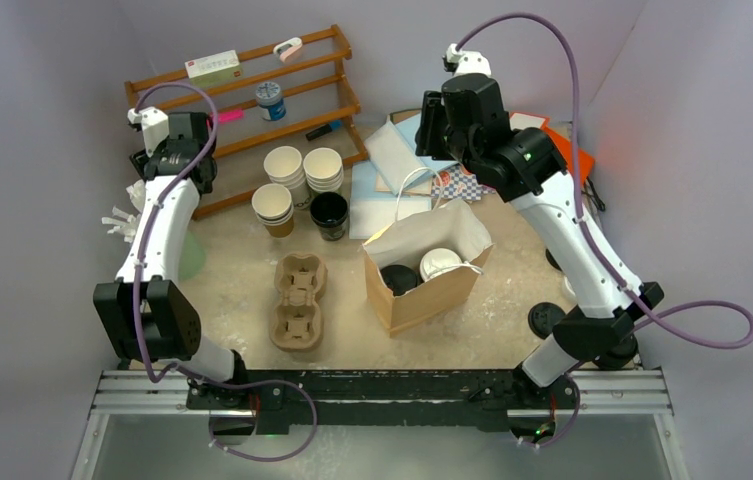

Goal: Pack the takeout coffee

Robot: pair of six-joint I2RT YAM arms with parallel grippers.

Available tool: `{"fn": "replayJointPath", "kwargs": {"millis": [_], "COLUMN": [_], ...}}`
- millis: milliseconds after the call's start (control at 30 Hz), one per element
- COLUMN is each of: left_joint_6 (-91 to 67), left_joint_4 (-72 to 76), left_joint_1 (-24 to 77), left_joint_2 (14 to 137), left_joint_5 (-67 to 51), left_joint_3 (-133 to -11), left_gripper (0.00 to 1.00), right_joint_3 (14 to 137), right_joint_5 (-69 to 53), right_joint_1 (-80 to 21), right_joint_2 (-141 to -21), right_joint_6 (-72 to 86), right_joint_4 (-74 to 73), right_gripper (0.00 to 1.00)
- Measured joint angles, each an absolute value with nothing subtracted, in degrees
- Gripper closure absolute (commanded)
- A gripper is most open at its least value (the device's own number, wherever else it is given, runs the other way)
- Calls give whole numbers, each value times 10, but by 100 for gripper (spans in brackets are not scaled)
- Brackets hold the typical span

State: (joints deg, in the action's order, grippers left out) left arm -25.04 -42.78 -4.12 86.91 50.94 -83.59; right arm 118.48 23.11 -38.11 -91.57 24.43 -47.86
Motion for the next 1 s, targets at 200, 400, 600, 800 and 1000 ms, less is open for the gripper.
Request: {"fn": "replayJointPath", "kwargs": {"millis": [200,400,600,800,1000], "left_joint_6": [-265,-276,-285,-285,-277], "left_joint_4": [-423,-420,-425,-430,-455], "left_joint_1": [-41,-41,-41,-41,-41], "left_joint_2": [869,869,869,868,865], "left_joint_5": [476,467,471,473,470], "left_joint_3": [-821,-817,-817,-820,-882], "left_gripper": [64,79,100,100,100], "right_joint_3": [1185,1183,1177,1174,1174], "right_joint_5": [223,214,212,204,200], "right_joint_1": [-381,-381,-381,-381,-381], "right_joint_2": [-916,-915,-914,-914,-914], "right_joint_6": [244,240,234,229,229], "right_joint_4": [-478,-477,-474,-473,-472], "right_gripper": [55,55,54,55,55]}}
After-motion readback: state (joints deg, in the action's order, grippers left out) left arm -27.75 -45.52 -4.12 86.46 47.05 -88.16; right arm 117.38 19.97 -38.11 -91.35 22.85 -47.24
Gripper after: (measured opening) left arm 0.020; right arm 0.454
